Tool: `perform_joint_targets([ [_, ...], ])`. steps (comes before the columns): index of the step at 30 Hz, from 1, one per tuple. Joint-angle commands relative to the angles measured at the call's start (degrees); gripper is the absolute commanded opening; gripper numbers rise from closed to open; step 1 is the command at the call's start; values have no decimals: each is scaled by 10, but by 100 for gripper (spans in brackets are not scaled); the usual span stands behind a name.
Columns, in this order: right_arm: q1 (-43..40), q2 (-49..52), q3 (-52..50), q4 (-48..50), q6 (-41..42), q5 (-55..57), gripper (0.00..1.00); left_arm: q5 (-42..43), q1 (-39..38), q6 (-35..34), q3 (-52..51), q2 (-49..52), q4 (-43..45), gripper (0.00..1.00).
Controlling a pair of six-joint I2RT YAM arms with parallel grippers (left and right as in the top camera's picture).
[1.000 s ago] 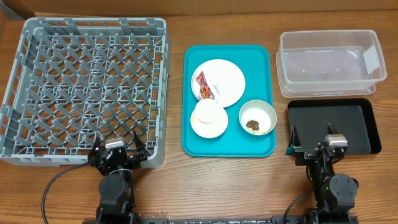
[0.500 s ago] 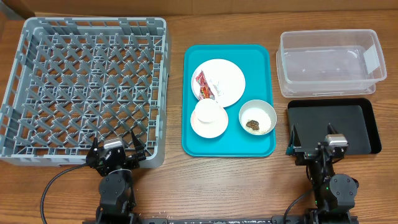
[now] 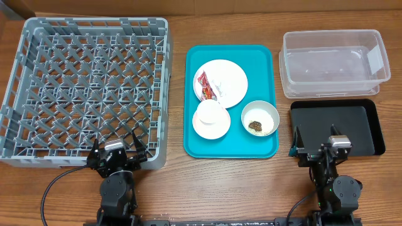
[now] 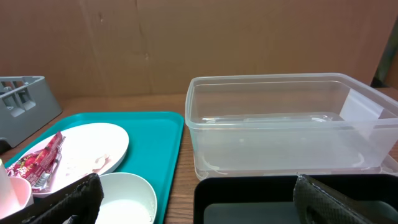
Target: Sort waste into correct bins and load items into the dishwasher
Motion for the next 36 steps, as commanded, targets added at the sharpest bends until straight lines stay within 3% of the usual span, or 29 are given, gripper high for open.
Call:
perform_joint_targets([
  [1,4,-2,-6,4,-2,5,100,-14,-3,10,1,-3,-2,100],
  [31,4,-2,-6,4,0,4,100,-12,-3,10,1,-3,-2,100],
  [36,4,-2,-6,4,45,5,100,-8,-3,-21,1,-3,1,100],
])
